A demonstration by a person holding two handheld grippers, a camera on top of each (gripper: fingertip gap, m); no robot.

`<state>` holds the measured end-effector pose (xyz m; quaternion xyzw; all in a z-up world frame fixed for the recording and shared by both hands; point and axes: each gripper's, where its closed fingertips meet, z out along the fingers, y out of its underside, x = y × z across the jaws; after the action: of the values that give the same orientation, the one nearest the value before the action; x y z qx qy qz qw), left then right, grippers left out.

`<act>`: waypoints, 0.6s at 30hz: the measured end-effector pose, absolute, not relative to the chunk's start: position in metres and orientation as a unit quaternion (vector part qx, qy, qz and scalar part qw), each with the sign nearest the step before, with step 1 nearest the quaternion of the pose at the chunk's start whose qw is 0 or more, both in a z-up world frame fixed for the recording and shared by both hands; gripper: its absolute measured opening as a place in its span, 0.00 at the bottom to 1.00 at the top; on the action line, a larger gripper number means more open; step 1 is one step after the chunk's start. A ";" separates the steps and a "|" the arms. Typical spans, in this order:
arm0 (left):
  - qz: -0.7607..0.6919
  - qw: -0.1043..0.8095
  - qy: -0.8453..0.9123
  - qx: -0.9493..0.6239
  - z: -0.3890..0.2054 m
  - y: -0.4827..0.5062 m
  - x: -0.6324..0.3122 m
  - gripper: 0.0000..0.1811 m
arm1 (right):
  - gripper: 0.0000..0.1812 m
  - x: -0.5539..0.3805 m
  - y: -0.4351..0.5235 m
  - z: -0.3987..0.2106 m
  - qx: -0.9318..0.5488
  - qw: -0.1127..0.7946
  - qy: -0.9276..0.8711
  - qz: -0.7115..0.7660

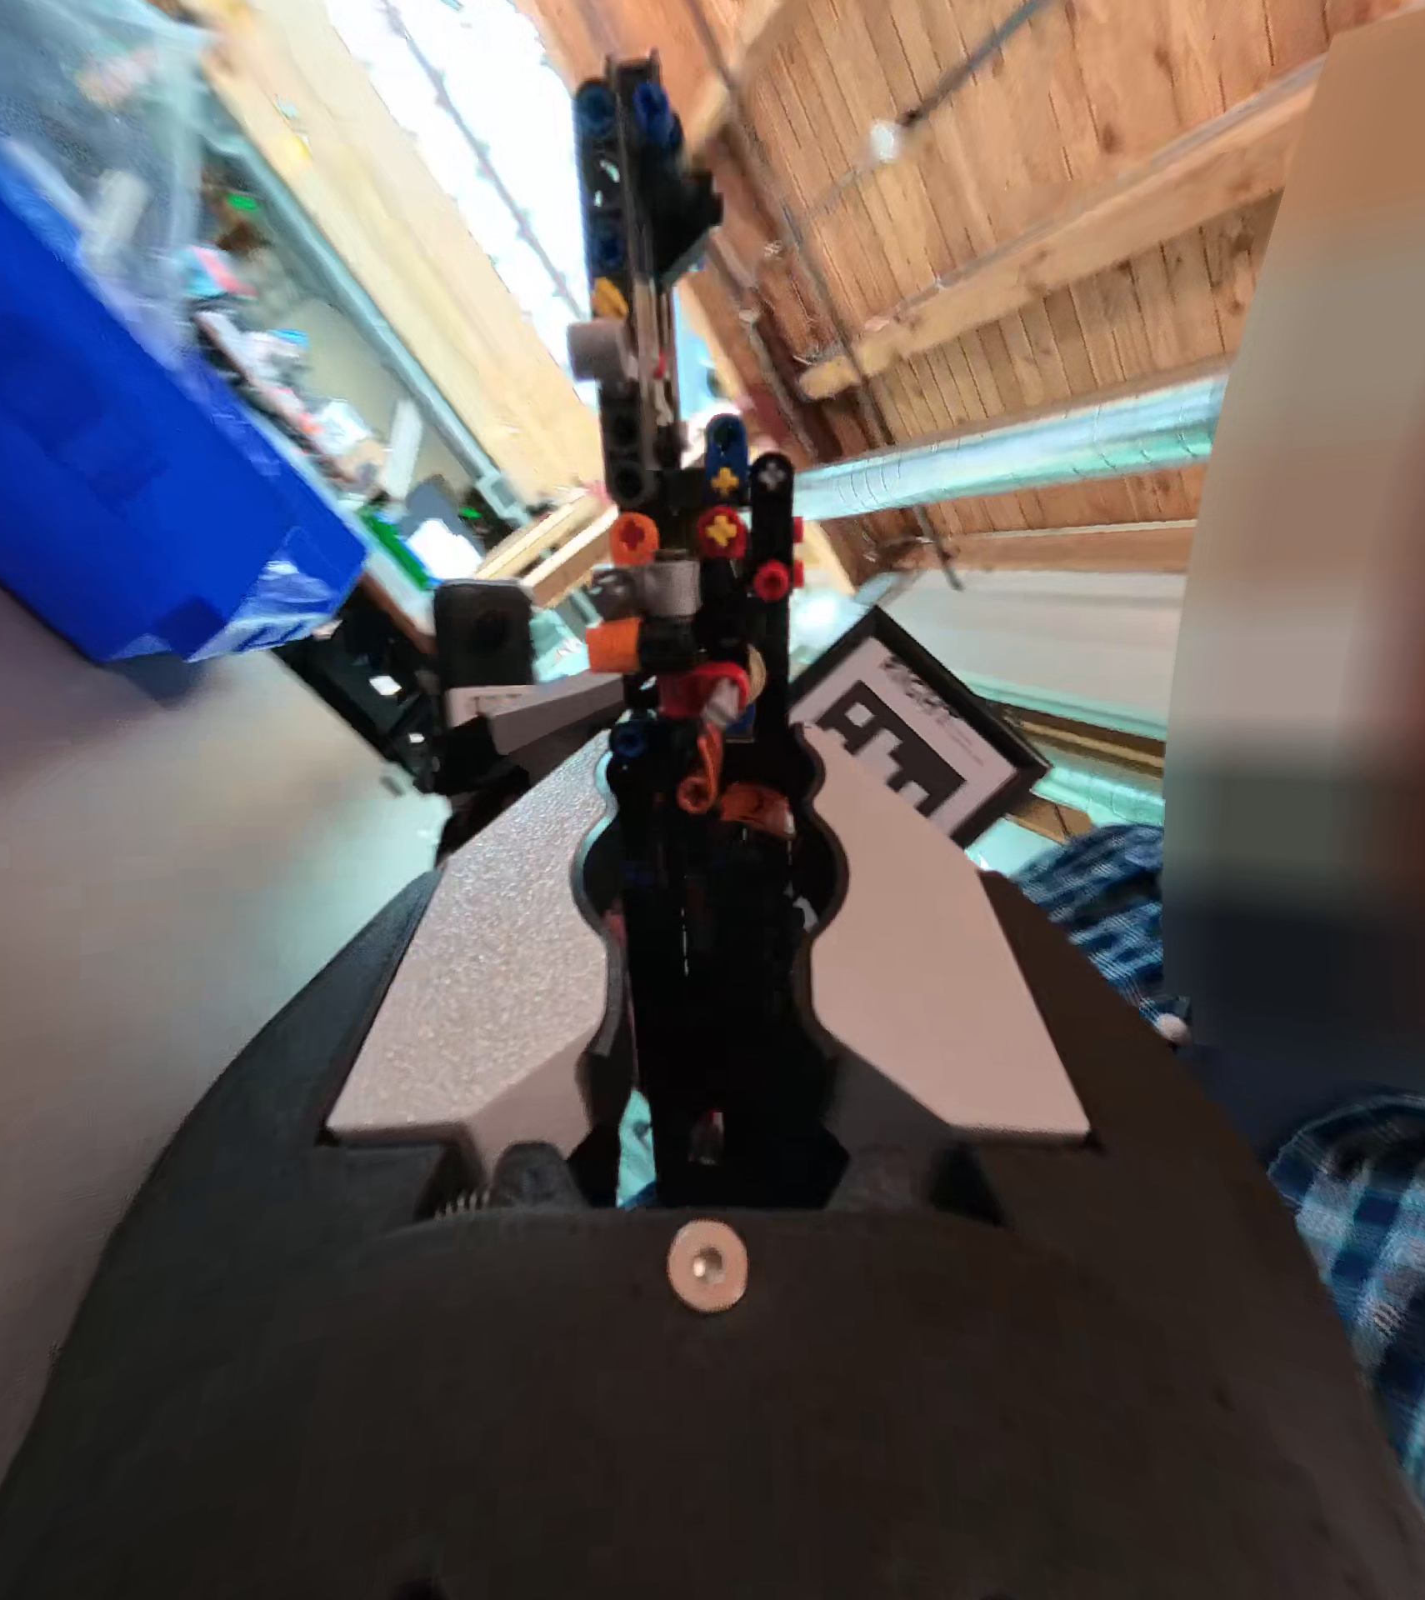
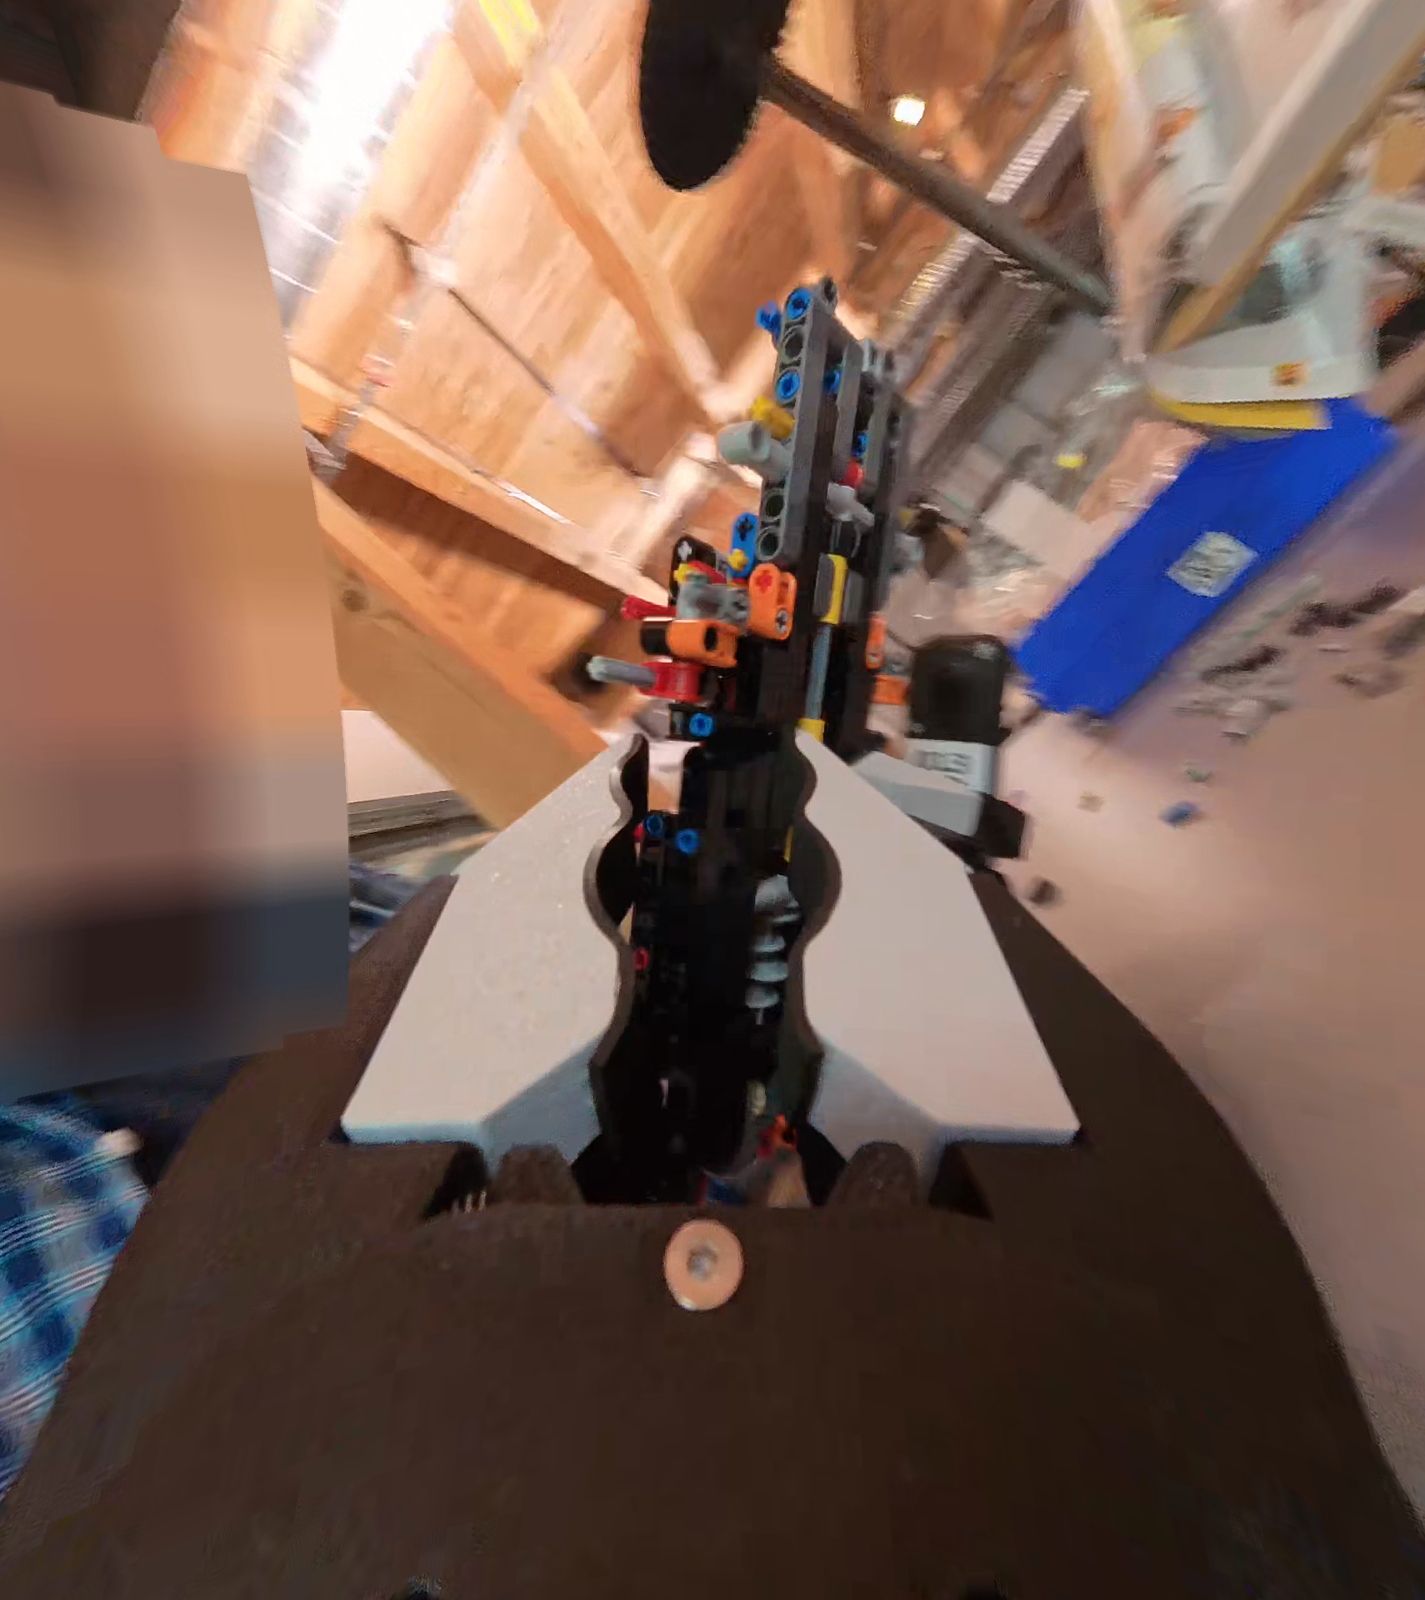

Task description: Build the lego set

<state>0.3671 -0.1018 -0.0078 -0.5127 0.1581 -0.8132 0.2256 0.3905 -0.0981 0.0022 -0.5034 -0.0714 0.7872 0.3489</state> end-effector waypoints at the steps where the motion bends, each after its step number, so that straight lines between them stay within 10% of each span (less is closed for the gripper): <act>1: -0.800 0.228 0.154 -0.533 -0.015 -0.099 0.368 0.18 | 0.14 0.390 -0.094 -0.007 -0.533 0.356 -0.073 0.764; 18: -0.780 0.238 0.127 -0.565 -0.040 -0.091 0.359 0.11 | 0.06 0.404 -0.096 -0.051 -0.653 0.369 -0.116 0.651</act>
<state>0.3591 -0.0909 -0.0399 -0.5648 0.1272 -0.7799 0.2380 0.4040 -0.0958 -0.0513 -0.6529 -0.1159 0.6513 0.3689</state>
